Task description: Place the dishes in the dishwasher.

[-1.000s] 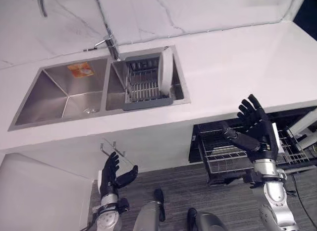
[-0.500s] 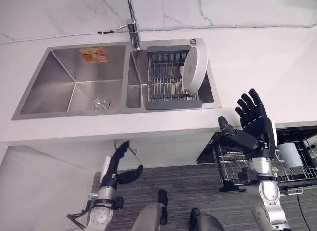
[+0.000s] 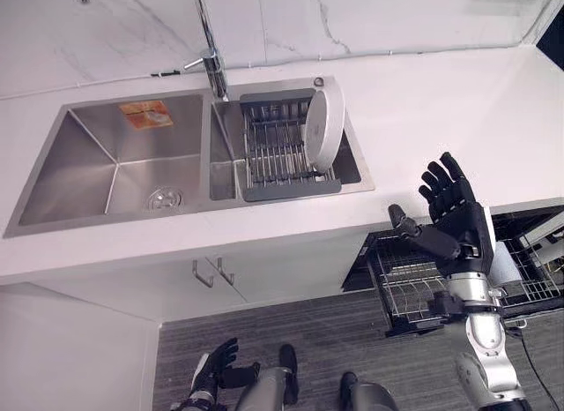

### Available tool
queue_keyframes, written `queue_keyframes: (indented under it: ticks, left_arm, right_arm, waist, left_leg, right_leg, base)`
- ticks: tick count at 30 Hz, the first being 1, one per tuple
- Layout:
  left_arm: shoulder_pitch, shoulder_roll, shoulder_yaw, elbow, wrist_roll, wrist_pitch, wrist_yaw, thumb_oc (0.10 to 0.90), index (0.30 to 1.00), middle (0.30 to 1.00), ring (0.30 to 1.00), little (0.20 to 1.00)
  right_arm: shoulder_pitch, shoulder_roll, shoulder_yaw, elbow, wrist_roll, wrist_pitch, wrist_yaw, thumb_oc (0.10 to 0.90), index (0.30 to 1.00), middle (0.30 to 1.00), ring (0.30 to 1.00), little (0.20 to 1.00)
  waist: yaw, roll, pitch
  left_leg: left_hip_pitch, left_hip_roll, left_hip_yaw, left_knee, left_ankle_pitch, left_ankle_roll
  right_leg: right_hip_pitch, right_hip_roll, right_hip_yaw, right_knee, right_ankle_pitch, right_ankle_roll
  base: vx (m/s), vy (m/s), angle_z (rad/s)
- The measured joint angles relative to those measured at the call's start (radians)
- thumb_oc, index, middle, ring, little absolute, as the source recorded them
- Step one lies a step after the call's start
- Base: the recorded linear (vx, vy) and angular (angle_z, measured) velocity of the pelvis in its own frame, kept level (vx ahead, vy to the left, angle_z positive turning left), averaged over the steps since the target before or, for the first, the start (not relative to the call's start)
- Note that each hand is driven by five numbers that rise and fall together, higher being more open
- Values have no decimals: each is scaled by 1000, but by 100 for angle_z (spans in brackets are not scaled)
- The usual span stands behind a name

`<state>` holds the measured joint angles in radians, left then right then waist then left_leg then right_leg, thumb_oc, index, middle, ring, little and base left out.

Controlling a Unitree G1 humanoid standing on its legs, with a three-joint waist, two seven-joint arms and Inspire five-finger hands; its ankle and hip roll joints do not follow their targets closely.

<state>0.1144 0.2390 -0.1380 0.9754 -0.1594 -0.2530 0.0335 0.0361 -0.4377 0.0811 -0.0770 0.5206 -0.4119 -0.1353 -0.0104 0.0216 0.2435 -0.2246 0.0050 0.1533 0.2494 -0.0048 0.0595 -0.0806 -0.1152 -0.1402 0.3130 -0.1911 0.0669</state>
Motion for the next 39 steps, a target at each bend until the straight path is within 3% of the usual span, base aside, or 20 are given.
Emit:
queue_keyframes:
  ticks: [5,7,12,23,30,39]
  left_arm:
    - [-33,-23,29,38,-19,74,-1,800,900,900,900,900]
    - [-60,-26,42,57,-33,131,-1,800,900,900,900,900]
    - [-81,-27,54,82,-34,182,-1,800,900,900,900,900]
    - [-103,-24,53,97,-35,222,0,800,900,900,900,900]
    - [-103,-23,53,104,-70,233,0,800,900,900,900,900]
    - [-104,-21,62,102,-70,241,-1,800,900,900,900,900]
  right_arm:
    - [-13,-14,-25,-9,39,42,-4,800,900,900,900,900]
    - [-36,-24,-24,-9,67,90,2,800,900,900,900,900]
    - [-116,-28,-20,-9,98,154,1,800,900,900,900,900]
    - [-285,-33,-16,0,190,272,-75,800,900,900,900,900]
    - [-358,-44,-15,105,190,346,-126,800,900,900,900,900]
    - [-384,-44,-13,221,199,374,-154,800,900,900,900,900]
  waist:
    - [10,6,-14]
    - [15,8,-17]
    - [19,3,-35]
    - [48,-9,-55]
    - [53,-8,-55]
    - [82,-8,-55]
  left_leg:
    - [0,2,-5,3,0,-1]
    - [1,-1,-20,9,0,-2]
    - [0,-3,-34,12,1,-4]
    - [1,-7,-52,19,1,-3]
    - [1,-6,-55,19,1,-4]
    - [0,-6,-61,18,3,-6]
  right_leg:
    - [4,3,-4,1,-3,-9]
    - [17,3,-17,2,-3,-9]
    - [24,2,-33,2,-5,-10]
    - [38,-1,-56,4,-12,-10]
    - [37,-1,-61,8,-13,-9]
    - [36,-1,-67,13,-19,-10]
  base:
    - [26,-18,2]
    - [57,-26,16]
    - [53,-21,10]
    - [73,-12,6]
    - [62,-38,1]
    - [34,-35,2]
